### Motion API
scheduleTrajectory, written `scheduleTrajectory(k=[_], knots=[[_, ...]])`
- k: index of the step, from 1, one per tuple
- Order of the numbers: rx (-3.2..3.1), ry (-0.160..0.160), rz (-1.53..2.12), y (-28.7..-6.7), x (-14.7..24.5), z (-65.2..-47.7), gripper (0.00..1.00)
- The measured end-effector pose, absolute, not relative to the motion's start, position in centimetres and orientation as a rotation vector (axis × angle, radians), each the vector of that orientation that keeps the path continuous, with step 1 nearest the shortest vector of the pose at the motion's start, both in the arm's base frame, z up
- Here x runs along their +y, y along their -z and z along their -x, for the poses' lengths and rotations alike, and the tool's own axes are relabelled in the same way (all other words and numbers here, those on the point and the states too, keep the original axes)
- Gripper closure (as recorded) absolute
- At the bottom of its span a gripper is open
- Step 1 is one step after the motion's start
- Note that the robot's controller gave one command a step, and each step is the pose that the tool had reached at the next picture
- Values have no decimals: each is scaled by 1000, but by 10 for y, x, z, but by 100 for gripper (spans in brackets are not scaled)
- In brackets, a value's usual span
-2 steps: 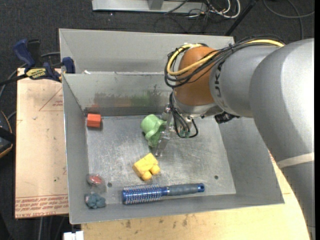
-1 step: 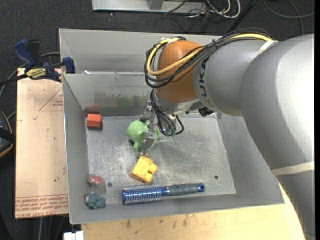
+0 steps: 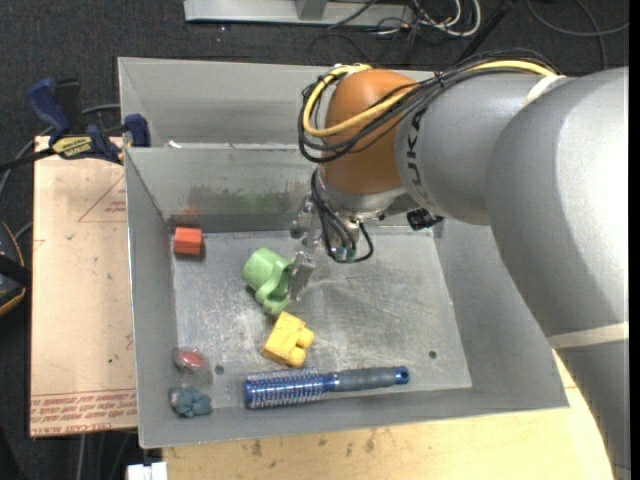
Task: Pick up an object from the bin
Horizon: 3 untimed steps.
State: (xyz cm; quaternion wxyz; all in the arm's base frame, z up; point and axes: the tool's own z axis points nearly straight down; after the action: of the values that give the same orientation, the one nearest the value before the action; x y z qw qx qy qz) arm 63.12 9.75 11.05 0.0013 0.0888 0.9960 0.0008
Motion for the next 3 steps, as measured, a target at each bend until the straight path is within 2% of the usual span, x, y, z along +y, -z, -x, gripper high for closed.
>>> scheduleTrajectory(k=[1, 2, 3], knots=[[3125, -6, -239, -73, 86, -634, 0], [3128, 1, -71, -75, 101, -636, 0], [3131, -5, -70, -77, 103, -636, 100]])
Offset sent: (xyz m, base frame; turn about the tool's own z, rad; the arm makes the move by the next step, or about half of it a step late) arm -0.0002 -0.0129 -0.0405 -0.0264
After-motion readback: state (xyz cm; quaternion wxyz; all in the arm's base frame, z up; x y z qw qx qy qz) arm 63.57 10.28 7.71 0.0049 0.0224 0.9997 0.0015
